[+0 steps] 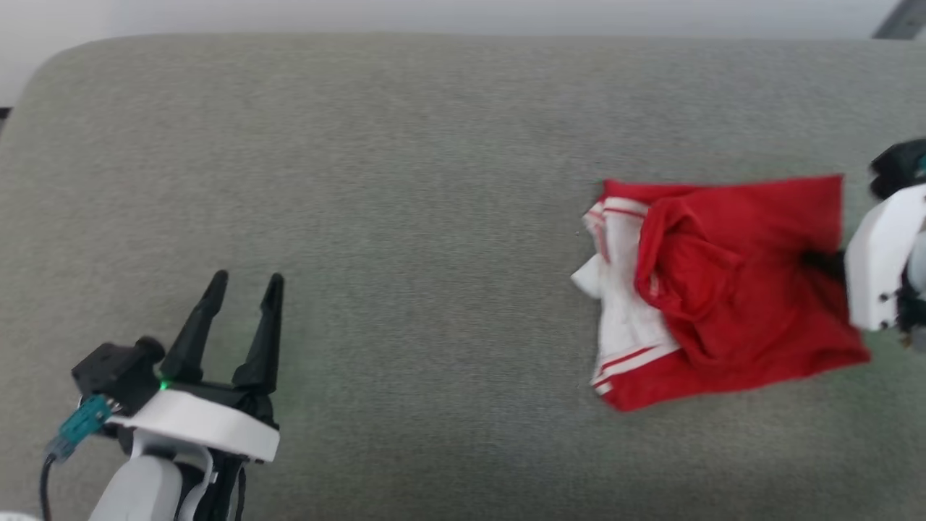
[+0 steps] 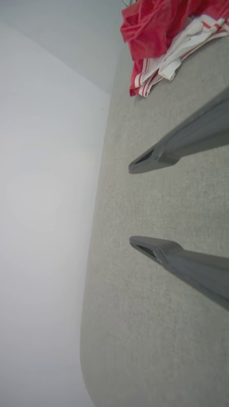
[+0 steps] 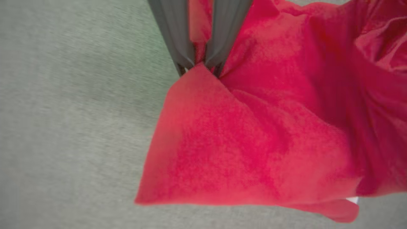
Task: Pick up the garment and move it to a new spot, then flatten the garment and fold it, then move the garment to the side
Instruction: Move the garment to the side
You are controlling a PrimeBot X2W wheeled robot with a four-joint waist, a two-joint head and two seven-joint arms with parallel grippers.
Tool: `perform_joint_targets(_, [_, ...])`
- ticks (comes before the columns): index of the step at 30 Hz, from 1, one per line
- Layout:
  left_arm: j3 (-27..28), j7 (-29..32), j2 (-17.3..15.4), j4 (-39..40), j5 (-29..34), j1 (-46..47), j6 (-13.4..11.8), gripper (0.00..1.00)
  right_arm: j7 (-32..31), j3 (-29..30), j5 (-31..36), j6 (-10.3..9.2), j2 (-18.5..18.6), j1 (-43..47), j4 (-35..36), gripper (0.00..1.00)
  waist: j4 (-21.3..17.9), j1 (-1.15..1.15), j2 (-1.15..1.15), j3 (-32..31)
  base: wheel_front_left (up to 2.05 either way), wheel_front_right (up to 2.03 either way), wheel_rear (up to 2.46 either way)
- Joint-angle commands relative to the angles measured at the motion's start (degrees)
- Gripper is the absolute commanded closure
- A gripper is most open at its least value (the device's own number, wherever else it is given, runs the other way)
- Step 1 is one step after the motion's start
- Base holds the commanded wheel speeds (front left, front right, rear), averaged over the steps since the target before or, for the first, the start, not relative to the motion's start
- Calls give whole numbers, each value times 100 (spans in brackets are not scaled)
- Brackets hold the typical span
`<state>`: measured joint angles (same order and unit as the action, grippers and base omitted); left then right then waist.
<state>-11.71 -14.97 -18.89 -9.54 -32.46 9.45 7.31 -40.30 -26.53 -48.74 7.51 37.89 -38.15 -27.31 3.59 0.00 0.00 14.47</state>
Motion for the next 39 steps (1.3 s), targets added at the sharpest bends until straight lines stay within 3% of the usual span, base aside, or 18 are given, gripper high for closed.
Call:
perform_joint_targets(1, [-98,-29,-72,-13,23,171,16,0,64,62,74,-4,84,-131,51,100,-164,0,0,37,0,0,0])
perform_joint_targets(11, [-591,-29,-204,-36,-56,739,16,0,266,335,460,-4,354,-493,5,100,-661,0,0,149,0,0,0])
perform_joint_targets(25, [-1402,-29,-405,-32,-124,1556,16,0,954,807,1359,-4,557,-1184,-640,100,-1388,0,0,593,0,0,0])
perform_joint_targets(39, [-2081,-29,-444,-61,-161,2223,16,0,2210,1425,2778,-4,365,-1610,-1849,100,-1654,0,0,1152,0,0,0])
